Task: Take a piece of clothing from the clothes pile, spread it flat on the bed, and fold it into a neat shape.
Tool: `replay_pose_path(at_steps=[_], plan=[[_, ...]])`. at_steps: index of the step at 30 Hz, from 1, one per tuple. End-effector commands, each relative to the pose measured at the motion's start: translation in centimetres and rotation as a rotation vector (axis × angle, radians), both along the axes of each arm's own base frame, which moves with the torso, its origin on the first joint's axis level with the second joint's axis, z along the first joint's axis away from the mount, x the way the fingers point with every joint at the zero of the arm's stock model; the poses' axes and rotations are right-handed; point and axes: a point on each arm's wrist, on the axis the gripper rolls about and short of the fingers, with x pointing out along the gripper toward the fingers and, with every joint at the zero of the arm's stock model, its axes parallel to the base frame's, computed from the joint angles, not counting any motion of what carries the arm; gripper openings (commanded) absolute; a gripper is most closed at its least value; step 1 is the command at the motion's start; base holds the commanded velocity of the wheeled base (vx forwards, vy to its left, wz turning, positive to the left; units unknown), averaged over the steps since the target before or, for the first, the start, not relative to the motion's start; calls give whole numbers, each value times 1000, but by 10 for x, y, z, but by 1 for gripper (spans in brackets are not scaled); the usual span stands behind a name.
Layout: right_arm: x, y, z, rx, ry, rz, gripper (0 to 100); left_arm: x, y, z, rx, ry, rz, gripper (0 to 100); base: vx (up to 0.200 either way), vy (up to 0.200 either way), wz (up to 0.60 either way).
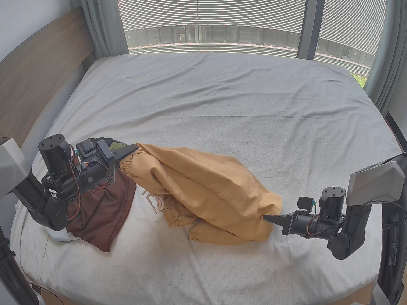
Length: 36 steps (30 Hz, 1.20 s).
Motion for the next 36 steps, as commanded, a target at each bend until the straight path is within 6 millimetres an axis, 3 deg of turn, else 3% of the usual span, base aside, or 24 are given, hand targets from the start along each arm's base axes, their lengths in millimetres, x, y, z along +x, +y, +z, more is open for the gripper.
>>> replay_pose_path(at_steps=[1,6,8,14,21,34,35,36], plan=[[-6,-1,19,16,-34,3,0,1,1,-2,0,-1,2,0,0,0,0],[-7,-9,54,126,-45,-12,0,7,2,-11,1,-2,18,0,0,0,0],[-5,-18,56,142,-42,-18,0,8,2,-14,1,-2,22,0,0,0,0],[-5,-46,52,173,-6,27,0,12,4,-19,5,3,30,0,0,0,0],[-4,-54,45,174,13,21,0,16,9,-22,6,9,47,0,0,0,0],[-1,-37,13,119,43,86,0,15,7,-23,4,-5,39,0,0,0,0],[-1,-33,11,118,48,98,100,15,7,-23,4,-5,38,0,0,0,0],[-1,-30,9,116,52,109,100,15,7,-23,4,-5,38,0,0,0,0]])
